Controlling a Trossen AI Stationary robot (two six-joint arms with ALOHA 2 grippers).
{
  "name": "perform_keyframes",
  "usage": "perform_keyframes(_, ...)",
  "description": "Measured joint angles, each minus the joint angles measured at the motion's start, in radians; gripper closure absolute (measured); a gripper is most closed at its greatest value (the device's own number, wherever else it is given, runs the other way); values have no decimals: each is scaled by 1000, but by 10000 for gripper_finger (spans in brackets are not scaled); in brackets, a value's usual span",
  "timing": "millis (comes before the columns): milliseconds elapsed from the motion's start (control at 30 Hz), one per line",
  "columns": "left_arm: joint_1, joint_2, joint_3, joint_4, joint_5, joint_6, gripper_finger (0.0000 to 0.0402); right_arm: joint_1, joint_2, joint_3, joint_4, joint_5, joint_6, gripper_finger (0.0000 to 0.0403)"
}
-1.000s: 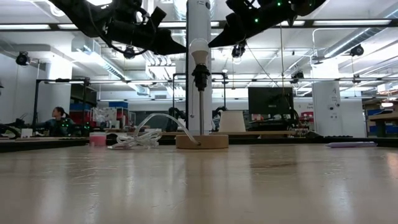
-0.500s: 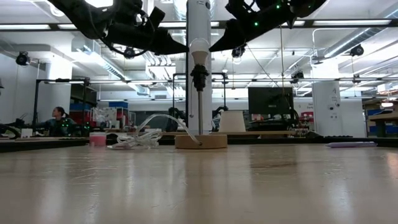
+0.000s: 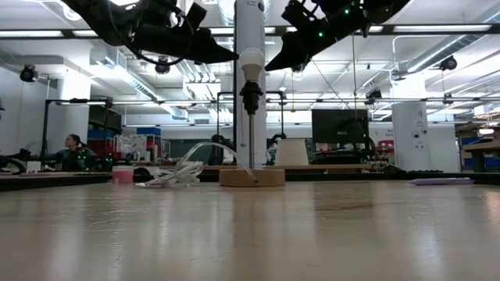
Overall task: Screw lightbulb
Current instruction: Remove the light bulb from the bulb socket
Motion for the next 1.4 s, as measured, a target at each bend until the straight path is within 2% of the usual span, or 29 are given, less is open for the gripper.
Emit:
perform_keyframes(233,2,-4,0,0,-224,8,401,3,-10,0,2,-5,4,403)
perform_keyframes(467,2,-2,0,0,-229,8,401,3,-15,0,24,-72,5,403)
perform_keyframes(667,2,-1,0,-2,-172,-1,401,3,7,0,93,-85,20,403)
perform_keyframes(1033,1,-1,0,-9,-137,-23,401,3,11,0,91,-86,21,403)
perform_keyframes(1400,-5,-2,0,-10,72,-45,401,-11,13,-1,91,-47,21,403)
